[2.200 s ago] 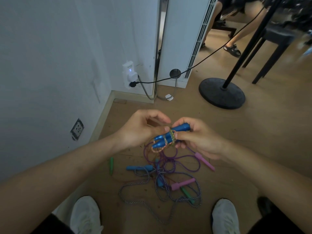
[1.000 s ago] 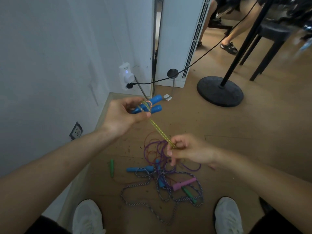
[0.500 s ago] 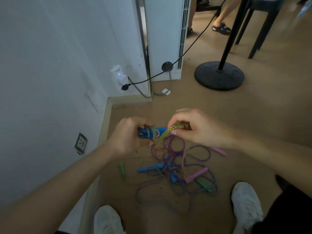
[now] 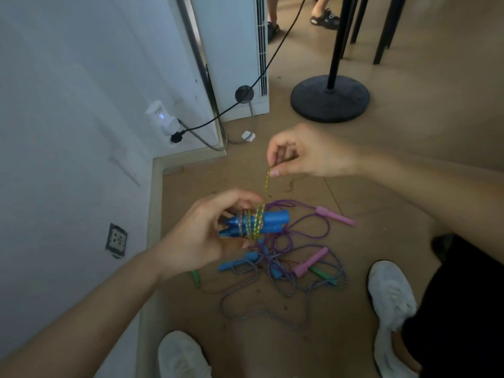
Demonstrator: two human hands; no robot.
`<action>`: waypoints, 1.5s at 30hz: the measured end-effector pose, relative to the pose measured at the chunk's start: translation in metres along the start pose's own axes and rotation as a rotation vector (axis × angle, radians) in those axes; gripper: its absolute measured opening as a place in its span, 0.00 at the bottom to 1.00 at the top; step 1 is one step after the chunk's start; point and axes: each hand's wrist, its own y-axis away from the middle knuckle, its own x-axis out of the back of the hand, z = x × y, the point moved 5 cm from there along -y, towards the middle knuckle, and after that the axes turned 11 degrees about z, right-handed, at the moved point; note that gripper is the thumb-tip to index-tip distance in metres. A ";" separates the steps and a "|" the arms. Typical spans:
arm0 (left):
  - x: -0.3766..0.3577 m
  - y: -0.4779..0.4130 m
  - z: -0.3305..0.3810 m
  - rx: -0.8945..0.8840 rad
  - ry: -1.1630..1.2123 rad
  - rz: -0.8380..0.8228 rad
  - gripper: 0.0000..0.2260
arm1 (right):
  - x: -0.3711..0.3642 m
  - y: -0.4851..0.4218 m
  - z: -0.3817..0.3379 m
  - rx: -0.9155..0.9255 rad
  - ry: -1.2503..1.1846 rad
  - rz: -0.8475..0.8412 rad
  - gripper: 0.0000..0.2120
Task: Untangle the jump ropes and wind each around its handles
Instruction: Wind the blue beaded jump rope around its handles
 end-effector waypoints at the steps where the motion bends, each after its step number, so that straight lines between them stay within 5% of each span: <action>1: 0.001 0.001 0.001 -0.026 -0.016 -0.015 0.29 | 0.001 -0.001 0.001 -0.001 -0.001 0.001 0.09; 9: 0.018 0.000 0.000 0.086 0.194 0.099 0.26 | 0.001 -0.006 0.018 -0.065 -0.061 -0.021 0.08; 22: 0.047 -0.002 -0.042 0.543 0.924 0.699 0.27 | -0.055 0.025 0.025 -0.246 -0.230 -0.115 0.06; 30: 0.070 0.009 -0.069 0.650 0.545 0.897 0.20 | -0.071 0.045 0.001 -0.141 -0.048 -0.192 0.05; 38: 0.060 0.001 -0.062 0.230 -0.324 0.549 0.25 | -0.044 0.037 -0.027 0.032 0.194 -0.059 0.07; 45: 0.021 -0.001 -0.055 0.083 -0.421 0.101 0.25 | -0.020 0.025 -0.031 0.117 0.283 -0.005 0.03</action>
